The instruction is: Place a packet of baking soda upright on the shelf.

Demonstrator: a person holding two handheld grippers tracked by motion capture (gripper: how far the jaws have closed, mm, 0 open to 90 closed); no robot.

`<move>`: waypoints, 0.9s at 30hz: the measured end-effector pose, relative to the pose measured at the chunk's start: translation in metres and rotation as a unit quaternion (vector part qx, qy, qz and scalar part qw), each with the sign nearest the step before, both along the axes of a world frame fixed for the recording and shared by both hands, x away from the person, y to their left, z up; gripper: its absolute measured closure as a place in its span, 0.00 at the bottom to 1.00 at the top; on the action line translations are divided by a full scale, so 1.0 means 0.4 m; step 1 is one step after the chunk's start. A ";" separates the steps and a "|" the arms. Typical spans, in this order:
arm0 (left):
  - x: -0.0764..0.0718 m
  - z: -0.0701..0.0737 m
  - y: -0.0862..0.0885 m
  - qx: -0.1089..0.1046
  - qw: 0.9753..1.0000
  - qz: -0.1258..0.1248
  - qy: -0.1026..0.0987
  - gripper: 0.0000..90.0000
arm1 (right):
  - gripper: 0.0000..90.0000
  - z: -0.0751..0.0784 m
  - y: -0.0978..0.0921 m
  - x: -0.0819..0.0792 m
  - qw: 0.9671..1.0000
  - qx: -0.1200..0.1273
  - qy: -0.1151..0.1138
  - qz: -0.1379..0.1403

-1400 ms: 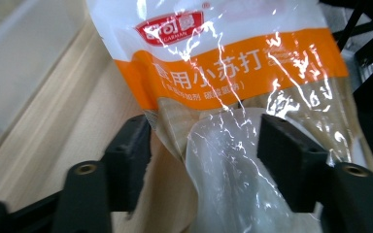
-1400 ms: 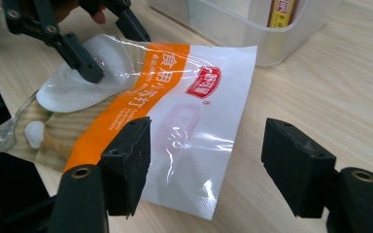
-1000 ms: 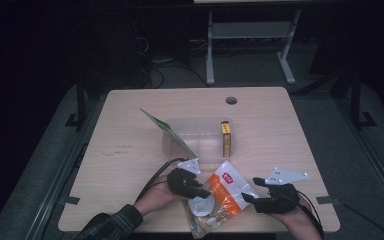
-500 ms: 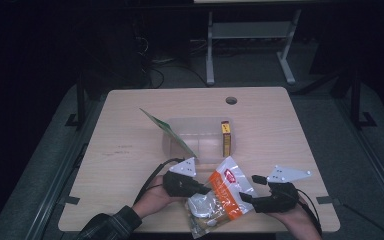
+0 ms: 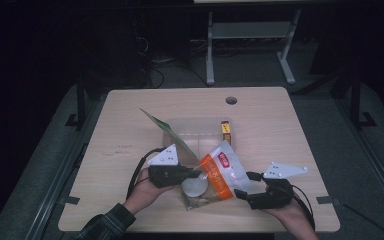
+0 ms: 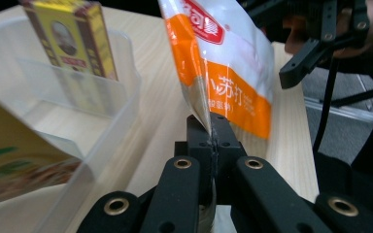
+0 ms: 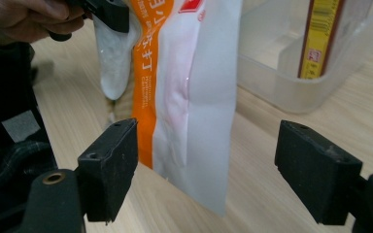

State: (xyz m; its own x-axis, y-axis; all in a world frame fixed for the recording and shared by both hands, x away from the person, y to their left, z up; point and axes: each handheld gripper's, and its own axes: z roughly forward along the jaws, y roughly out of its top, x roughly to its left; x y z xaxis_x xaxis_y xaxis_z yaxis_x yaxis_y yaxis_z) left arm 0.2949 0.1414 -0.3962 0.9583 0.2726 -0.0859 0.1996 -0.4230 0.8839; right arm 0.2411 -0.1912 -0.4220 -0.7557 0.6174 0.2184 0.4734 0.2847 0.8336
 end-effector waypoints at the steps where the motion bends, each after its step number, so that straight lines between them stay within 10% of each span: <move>1: -0.001 0.003 0.004 -0.002 1.000 0.003 -0.003 1.00 | 0.26 0.000 0.003 0.003 1.000 0.006 0.000 0.004; 12: -0.019 0.019 0.048 -0.021 0.999 0.035 -0.012 1.00 | 0.34 -0.013 0.086 0.064 0.998 0.025 -0.008 0.062; 23: -0.032 0.016 0.081 -0.030 0.998 0.060 -0.007 1.00 | 0.95 -0.017 0.122 0.092 0.989 0.065 0.024 0.130; 27: -0.032 0.010 0.087 -0.026 0.998 0.063 -0.006 1.00 | 1.00 -0.005 0.123 0.093 0.986 0.077 0.020 0.146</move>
